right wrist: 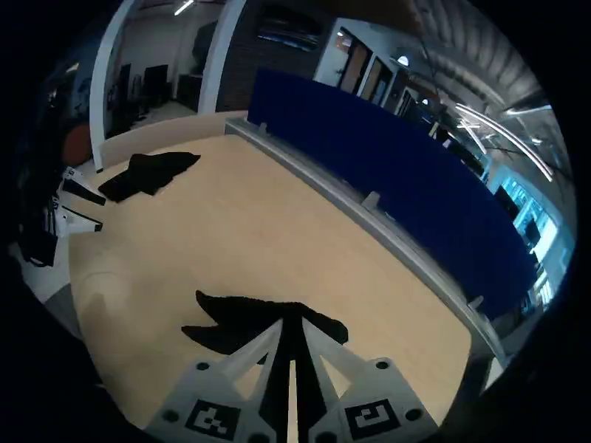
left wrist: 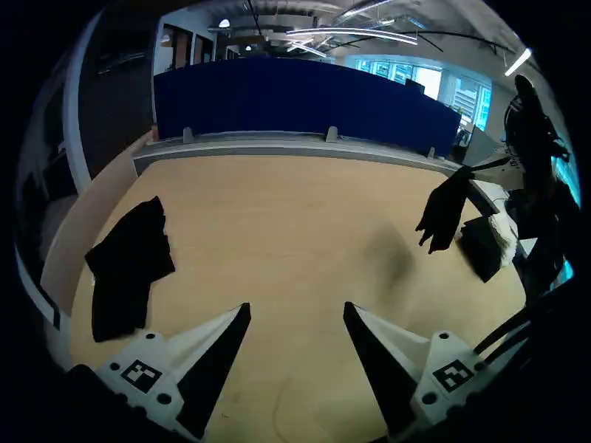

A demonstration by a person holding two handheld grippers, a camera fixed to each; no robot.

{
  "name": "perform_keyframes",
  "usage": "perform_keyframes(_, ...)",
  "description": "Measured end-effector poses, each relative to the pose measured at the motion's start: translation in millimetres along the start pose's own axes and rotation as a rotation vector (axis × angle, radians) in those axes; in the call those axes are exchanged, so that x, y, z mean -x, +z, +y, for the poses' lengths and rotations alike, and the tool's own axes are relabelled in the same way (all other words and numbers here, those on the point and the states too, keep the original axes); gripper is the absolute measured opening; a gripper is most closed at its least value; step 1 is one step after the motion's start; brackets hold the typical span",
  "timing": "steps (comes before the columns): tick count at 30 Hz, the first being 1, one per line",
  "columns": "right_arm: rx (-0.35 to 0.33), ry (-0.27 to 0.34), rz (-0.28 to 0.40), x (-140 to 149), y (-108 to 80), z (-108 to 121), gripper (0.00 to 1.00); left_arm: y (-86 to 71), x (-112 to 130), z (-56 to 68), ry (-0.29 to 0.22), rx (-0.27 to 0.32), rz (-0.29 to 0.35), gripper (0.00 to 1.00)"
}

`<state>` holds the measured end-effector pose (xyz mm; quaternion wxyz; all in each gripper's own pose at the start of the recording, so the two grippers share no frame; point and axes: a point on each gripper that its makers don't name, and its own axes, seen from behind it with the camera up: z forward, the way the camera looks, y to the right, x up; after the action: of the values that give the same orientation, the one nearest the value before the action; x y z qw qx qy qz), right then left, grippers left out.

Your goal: Fold towel

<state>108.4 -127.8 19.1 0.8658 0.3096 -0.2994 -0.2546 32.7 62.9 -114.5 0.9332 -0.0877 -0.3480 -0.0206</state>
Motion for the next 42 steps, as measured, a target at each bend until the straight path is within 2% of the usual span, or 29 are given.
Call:
perform_keyframes(18, 0.079, 0.041, -0.06, 65.7, -29.5, 101.2, 0.03, 11.6, -3.6, 11.3, -0.002, -0.026, -0.021, 0.93)
perform_keyframes(30, 0.144, 0.053, -0.111, 106.2, -50.8, 173.0, 0.03, 21.7, -10.6, 22.1, 0.024, -0.034, -0.032, 0.93)
perform_keyframes(36, 0.159, 0.07, -0.141, 130.1, -56.7, 193.9, 0.03, 25.1, -14.2, 29.9, 0.037, -0.032, -0.034, 0.93)
perform_keyframes(42, 0.163, 0.085, -0.144, 140.9, -60.0, 198.2, 0.03, 27.0, -17.9, 37.9, 0.043, -0.026, -0.036, 0.93)
